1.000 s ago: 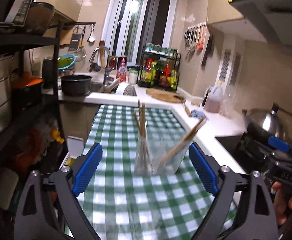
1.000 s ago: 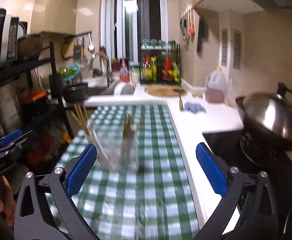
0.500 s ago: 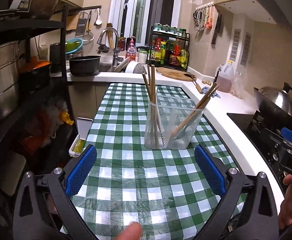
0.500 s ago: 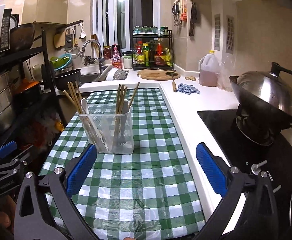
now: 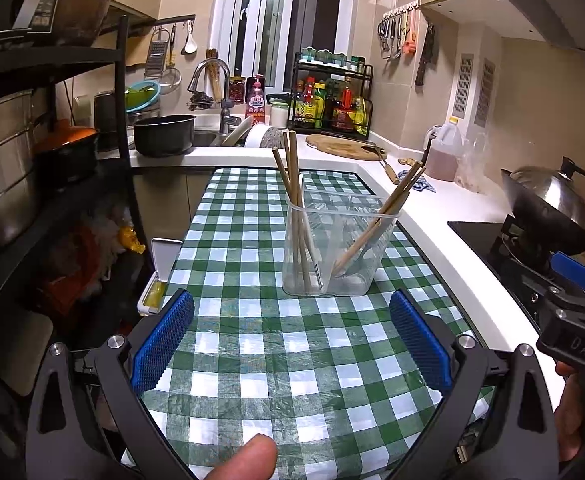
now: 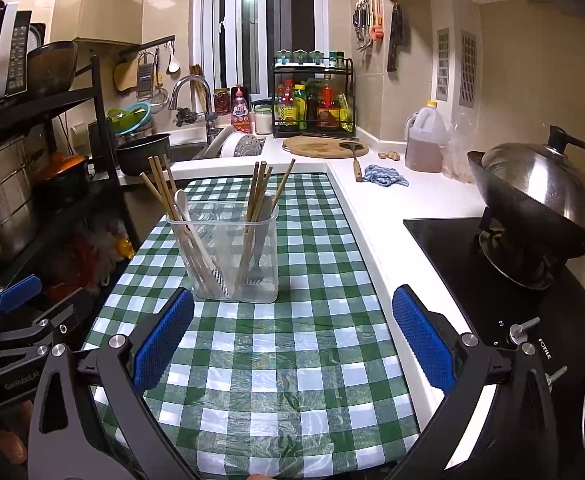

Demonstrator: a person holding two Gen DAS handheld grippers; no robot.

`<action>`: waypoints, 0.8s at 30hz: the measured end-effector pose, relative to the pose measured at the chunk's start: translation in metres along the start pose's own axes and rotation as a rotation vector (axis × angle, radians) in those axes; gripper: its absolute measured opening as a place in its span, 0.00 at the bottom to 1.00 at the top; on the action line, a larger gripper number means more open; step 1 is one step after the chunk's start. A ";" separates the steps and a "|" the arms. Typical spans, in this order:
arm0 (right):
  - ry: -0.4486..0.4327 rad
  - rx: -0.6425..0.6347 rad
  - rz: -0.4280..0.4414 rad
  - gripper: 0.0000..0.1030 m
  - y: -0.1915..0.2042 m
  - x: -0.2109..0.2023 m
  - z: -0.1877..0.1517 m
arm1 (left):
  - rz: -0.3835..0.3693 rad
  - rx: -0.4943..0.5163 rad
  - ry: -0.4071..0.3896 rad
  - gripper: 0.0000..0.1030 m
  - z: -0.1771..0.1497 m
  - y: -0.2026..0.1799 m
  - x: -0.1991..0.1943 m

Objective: Organize utensils

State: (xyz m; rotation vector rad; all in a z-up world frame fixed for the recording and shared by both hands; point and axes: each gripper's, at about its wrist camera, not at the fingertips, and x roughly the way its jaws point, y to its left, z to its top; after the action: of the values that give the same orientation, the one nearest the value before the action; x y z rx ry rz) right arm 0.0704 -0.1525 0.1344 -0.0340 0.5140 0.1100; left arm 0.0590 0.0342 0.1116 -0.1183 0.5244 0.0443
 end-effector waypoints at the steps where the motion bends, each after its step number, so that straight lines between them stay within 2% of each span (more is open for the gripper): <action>1: 0.001 0.001 0.001 0.95 0.000 0.000 0.000 | 0.001 0.000 -0.001 0.93 0.000 0.000 0.000; 24: -0.005 0.000 -0.003 0.95 0.001 -0.004 0.001 | 0.006 0.011 -0.018 0.93 0.002 -0.003 -0.005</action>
State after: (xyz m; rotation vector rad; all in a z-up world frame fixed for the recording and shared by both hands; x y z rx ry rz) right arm 0.0669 -0.1515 0.1369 -0.0348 0.5094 0.1070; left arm 0.0560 0.0314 0.1161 -0.1055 0.5074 0.0485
